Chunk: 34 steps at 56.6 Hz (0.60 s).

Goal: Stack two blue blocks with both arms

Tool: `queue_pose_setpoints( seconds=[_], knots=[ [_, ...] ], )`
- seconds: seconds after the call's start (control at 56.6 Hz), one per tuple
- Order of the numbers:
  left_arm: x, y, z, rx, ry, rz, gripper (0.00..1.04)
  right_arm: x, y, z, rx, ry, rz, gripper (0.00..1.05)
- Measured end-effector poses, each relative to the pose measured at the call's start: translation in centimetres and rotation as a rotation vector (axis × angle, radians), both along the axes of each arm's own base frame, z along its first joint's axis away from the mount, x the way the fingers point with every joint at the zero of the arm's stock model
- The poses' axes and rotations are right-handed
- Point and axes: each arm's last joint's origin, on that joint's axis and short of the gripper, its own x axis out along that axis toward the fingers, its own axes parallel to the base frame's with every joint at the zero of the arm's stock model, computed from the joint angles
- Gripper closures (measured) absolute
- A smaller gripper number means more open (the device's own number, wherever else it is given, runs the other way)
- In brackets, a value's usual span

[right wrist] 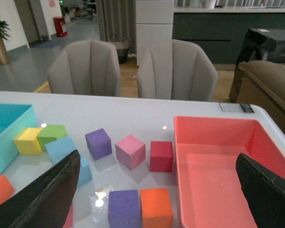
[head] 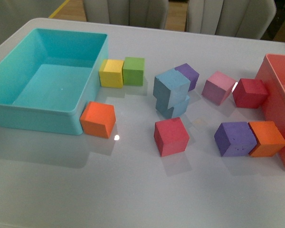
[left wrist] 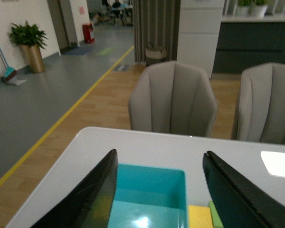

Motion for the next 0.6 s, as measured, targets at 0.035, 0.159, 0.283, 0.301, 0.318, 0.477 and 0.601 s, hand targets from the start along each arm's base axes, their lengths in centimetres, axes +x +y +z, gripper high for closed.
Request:
queue_pose_setpoints(
  seconds=[0.035,0.159,0.283,0.301,0.318,0.477,0.601],
  knots=[
    [-0.5,0.3,-0.3,0.000,0.001,-0.002,0.94,0.0,0.0,0.0,0.000,0.000,0.000,0.09],
    [-3.1,1.4,-1.0,-0.006,-0.014,-0.013,1.03,0.0,0.0,0.0,0.000,0.000,0.000,0.09],
    [-4.9,2.3,-1.8,-0.006,-0.012,0.000,1.03,0.0,0.0,0.0,0.000,0.000,0.000,0.09],
    [-5.0,2.3,-1.8,-0.006,-0.012,-0.001,1.03,0.0,0.0,0.0,0.000,0.000,0.000,0.09],
    [-5.3,2.4,-1.9,-0.006,-0.012,-0.002,1.03,0.0,0.0,0.0,0.000,0.000,0.000,0.09],
    [-7.0,2.9,-2.5,-0.006,-0.013,-0.006,1.03,0.0,0.0,0.0,0.000,0.000,0.000,0.09],
    [-8.0,3.9,-2.8,-0.007,-0.009,-0.012,1.03,0.0,0.0,0.0,0.001,0.000,0.000,0.09]
  ],
)
